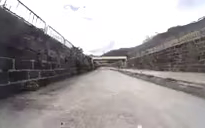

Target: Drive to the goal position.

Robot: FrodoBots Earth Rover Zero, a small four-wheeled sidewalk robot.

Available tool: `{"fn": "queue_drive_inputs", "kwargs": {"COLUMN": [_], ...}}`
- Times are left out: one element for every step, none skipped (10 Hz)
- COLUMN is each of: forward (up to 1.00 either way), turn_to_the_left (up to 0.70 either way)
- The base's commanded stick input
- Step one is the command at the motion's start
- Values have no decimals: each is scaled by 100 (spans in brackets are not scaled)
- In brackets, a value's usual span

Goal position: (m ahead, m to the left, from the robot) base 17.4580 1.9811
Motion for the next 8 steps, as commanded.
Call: {"fn": "queue_drive_inputs", "kwargs": {"forward": [100,100,100,100,100,100,100,100], "turn_to_the_left": [0,0,0,0,0,0,0,0]}}
